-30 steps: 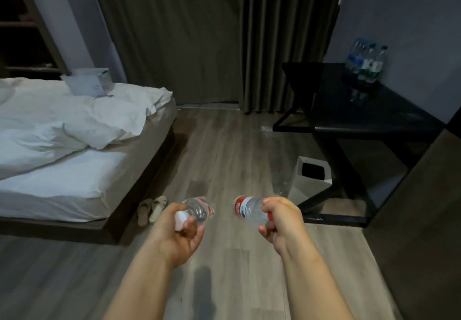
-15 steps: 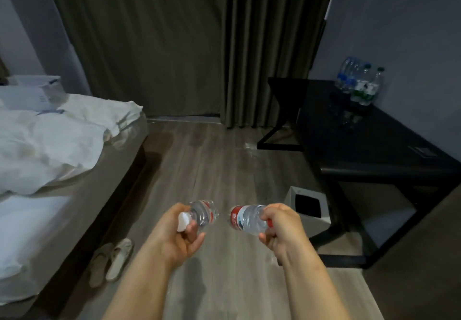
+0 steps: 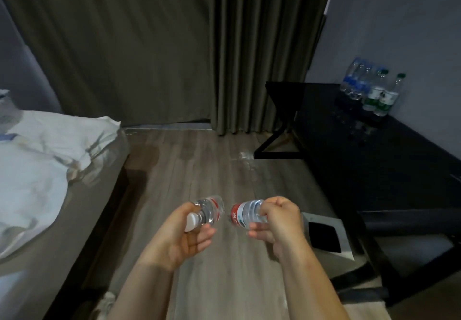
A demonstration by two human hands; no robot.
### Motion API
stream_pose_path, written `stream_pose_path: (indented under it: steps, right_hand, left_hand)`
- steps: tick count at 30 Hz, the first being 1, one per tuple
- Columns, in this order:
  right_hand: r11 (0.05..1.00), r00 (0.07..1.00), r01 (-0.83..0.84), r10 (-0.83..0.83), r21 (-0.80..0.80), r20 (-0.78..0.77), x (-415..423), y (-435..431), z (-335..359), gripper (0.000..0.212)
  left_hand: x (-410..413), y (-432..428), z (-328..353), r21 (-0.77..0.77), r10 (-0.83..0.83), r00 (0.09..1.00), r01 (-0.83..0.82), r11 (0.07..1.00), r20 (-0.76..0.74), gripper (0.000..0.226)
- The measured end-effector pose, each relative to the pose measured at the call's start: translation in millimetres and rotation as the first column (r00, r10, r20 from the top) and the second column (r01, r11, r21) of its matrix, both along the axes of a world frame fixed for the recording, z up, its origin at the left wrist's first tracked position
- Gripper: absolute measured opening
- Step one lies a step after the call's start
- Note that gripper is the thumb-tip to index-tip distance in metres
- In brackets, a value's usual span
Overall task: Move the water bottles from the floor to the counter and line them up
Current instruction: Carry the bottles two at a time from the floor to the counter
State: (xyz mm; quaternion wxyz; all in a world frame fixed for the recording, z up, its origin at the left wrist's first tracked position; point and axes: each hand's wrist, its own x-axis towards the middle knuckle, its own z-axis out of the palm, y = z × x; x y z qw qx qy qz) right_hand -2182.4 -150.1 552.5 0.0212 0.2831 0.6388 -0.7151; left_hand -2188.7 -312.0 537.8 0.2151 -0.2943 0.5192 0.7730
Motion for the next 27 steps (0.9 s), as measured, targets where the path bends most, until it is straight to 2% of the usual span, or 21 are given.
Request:
stream_pose_path:
  steps: [4,11,15,22,27]
  right_hand:
    - [0.998,0.999,0.039,-0.040,-0.039,-0.031,-64,1,-4,0.023]
    - [0.997,0.998,-0.005,0.000,-0.077,-0.066,-202,11,8,0.026]
    - [0.997,0.991,-0.008,-0.003,-0.080,-0.133,-275,17,22,0.027]
    - [0.992,0.969,0.123,-0.126,-0.028,-0.214,-372,31,32,0.025]
    - [0.970,0.946,0.242,-0.244,-0.037,-0.214,-440,39,25,0.022]
  left_hand:
    - [-59,2,-2,-0.041,-0.039,0.999,0.039,0.998,-0.004,0.029]
    - [-195,10,8,-0.139,-0.089,0.995,0.082,0.987,-0.043,0.027]
    - [-272,19,18,-0.123,-0.098,0.994,0.091,0.988,-0.052,0.029]
    - [-382,33,31,-0.089,-0.165,0.981,0.156,0.984,-0.104,0.029]
    - [-467,41,28,-0.089,-0.247,0.954,0.234,0.968,-0.170,0.032]
